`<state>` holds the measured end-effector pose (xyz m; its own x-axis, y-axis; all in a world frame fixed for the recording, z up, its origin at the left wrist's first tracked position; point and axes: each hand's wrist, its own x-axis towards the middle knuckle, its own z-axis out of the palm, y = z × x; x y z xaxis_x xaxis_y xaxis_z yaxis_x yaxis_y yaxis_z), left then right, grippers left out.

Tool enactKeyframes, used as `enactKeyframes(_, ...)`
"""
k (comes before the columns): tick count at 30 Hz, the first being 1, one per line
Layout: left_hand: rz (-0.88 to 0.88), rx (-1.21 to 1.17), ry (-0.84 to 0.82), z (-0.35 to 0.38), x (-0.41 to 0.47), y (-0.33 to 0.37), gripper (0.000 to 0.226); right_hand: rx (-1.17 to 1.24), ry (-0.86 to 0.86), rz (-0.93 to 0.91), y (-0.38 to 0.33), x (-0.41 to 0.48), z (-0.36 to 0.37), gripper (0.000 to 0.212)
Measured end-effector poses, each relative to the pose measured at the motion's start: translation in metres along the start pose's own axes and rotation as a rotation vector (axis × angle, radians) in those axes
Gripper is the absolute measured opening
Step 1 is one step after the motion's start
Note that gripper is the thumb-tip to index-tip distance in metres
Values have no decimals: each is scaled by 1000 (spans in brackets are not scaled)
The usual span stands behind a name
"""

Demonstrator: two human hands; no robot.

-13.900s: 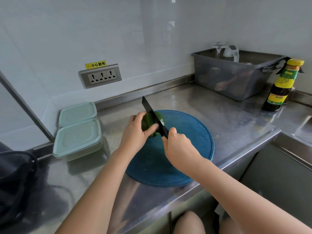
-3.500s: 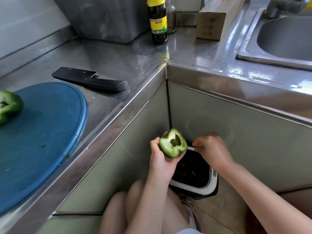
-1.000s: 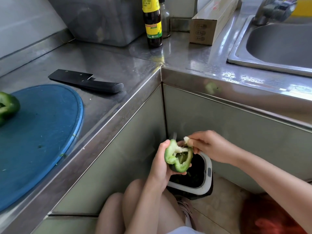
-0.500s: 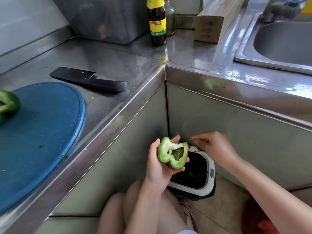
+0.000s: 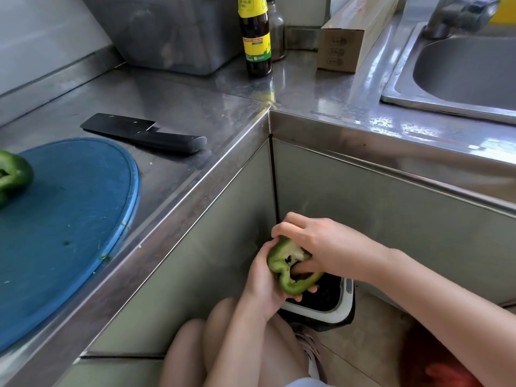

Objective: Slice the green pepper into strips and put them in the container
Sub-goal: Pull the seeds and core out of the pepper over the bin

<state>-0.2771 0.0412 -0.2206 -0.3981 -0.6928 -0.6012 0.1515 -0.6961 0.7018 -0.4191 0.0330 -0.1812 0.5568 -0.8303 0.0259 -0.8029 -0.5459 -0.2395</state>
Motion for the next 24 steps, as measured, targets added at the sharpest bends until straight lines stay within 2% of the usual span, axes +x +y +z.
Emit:
enactKeyframes(4, -23, -38, 14, 0, -1, 2, 52, -92, 110, -183, 2, -3, -1, 32)
enactKeyframes(7, -9, -123, 8, 3, -1, 3, 43, -106, 206, -243, 3, -6, 2, 14)
enactKeyframes(9, 27, -201, -8, 3, 0, 3, 50, -93, 281, -238, 4, -6, 5, 4)
enactKeyframes(13, 147, -137, -88, 1, 1, 1, 66, -86, 305, -134, 8, -4, 13, 10)
enactKeyframes(19, 214, -95, -106, 5, -4, 1, 55, 27, 296, -102, 3, -2, 19, 11)
enactKeyframes(24, 222, -111, -14, 7, 0, -2, 57, 8, 293, -41, -1, 3, 30, 17)
